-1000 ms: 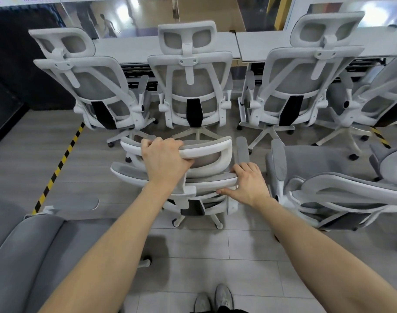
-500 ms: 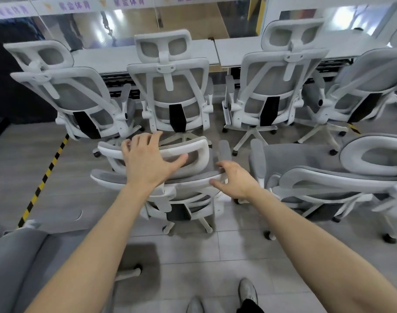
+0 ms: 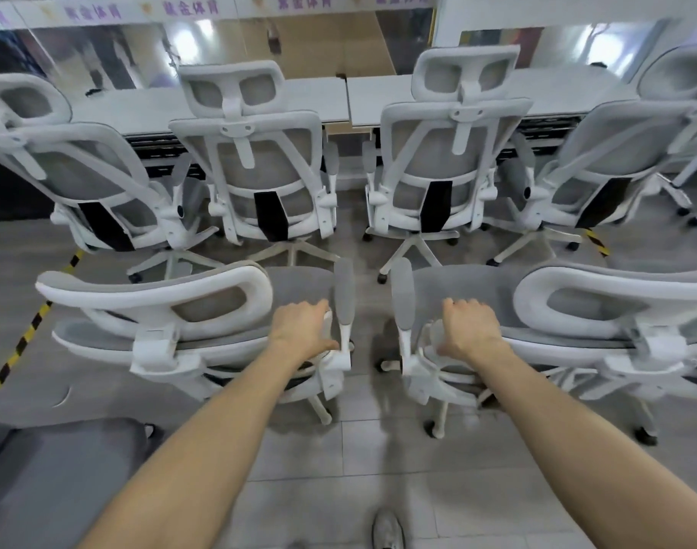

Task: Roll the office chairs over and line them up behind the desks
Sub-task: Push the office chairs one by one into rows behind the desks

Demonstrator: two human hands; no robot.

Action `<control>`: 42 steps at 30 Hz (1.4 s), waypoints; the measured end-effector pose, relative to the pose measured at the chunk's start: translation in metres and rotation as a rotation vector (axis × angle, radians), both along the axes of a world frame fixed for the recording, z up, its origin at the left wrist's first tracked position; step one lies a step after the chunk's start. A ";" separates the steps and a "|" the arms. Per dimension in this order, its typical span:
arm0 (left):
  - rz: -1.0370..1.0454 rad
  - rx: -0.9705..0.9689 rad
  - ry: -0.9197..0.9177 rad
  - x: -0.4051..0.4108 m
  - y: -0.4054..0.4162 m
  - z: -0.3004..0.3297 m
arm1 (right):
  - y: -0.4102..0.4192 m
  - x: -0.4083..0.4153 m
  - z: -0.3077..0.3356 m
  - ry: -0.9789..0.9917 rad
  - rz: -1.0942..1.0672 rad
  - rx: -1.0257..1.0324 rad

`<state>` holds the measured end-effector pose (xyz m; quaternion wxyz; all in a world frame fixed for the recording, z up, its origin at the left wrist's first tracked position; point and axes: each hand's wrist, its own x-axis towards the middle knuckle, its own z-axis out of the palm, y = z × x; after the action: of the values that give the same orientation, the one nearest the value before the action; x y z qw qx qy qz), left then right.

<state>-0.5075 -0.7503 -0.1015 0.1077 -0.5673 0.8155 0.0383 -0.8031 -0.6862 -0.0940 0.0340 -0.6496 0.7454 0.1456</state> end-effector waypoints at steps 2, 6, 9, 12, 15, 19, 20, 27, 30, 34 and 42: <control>0.040 -0.039 -0.023 -0.001 -0.004 -0.003 | 0.002 -0.002 0.000 0.047 0.020 0.037; 0.062 -0.090 -0.079 -0.005 -0.004 -0.010 | 0.000 0.007 -0.001 0.103 0.096 0.036; 0.066 -0.083 -0.072 -0.004 0.000 -0.014 | 0.002 0.007 -0.002 0.102 0.103 0.033; 0.082 -0.098 -0.085 0.000 0.005 -0.018 | 0.010 0.003 -0.005 0.095 0.107 0.017; 0.079 -0.102 -0.087 -0.003 0.004 -0.020 | 0.004 0.004 -0.004 0.085 0.114 0.010; 0.082 -0.118 -0.091 -0.009 0.002 -0.022 | -0.010 0.011 -0.001 0.065 0.136 -0.010; 0.081 -0.121 -0.093 -0.009 0.003 -0.024 | -0.009 0.011 -0.003 0.064 0.135 -0.011; 0.098 -0.125 -0.101 -0.004 0.004 -0.023 | -0.008 0.012 -0.009 0.065 0.156 -0.034; 0.096 -0.109 -0.113 -0.008 0.005 -0.023 | -0.005 0.011 -0.009 0.069 0.158 -0.024; 0.095 -0.105 -0.118 -0.008 0.005 -0.023 | -0.002 0.007 -0.013 0.078 0.125 -0.011; 0.132 -0.031 -0.089 -0.008 -0.002 -0.014 | -0.021 0.007 0.000 -0.045 0.067 0.074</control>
<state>-0.5154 -0.7521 -0.1159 0.1322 -0.6228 0.7711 0.0076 -0.7958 -0.7076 -0.0943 0.0698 -0.6757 0.7164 0.1593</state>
